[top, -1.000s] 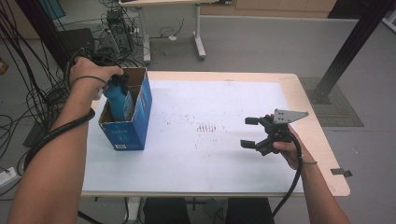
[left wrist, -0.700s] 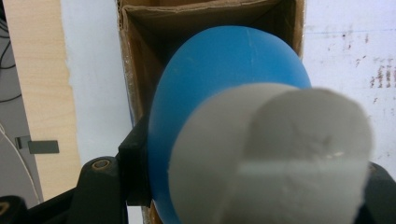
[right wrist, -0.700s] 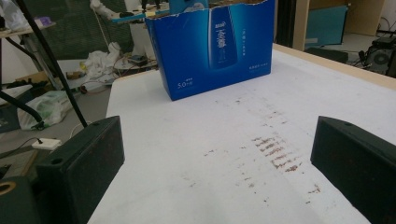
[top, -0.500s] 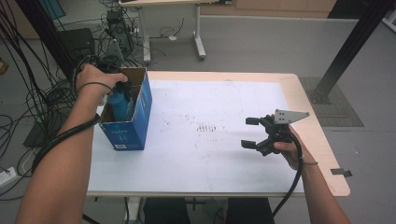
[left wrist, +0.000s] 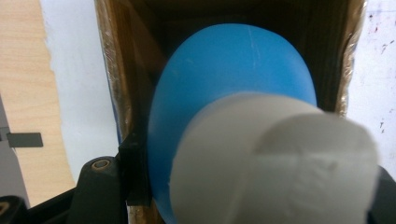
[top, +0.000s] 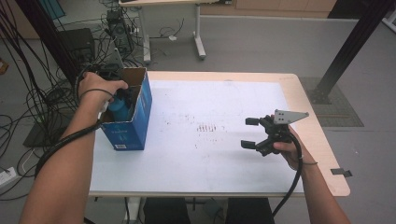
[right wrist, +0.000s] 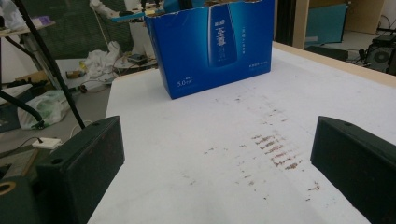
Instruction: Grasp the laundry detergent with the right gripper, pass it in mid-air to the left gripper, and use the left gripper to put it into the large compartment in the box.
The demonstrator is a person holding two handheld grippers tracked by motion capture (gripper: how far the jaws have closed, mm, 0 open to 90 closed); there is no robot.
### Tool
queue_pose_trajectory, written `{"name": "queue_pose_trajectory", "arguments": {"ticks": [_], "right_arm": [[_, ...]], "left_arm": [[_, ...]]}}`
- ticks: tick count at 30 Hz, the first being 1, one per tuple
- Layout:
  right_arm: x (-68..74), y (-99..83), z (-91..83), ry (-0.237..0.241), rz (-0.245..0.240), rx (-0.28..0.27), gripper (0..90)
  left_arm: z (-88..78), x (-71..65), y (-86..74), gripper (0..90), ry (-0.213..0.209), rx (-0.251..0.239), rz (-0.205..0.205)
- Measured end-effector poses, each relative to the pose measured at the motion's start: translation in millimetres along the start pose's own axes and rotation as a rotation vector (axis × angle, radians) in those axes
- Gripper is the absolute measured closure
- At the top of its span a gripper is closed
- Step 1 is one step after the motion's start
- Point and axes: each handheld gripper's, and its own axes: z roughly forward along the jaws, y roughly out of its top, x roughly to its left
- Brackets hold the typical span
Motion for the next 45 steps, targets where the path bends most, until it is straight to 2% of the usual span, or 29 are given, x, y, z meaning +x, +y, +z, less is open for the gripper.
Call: {"name": "queue_pose_trajectory", "arguments": {"ticks": [20,45], "right_arm": [[-0.7,-1.0,1.3,-0.001,0.005,-0.001,2.8],[-0.8,-2.7,3.6,0.001,0.009,-0.002,2.8]], "left_arm": [[20.7,-1.5,-0.3,37.2,-0.007,0.040,0.000],[22.6,-1.9,-0.9,37.2,-0.007,0.046,0.002]]}}
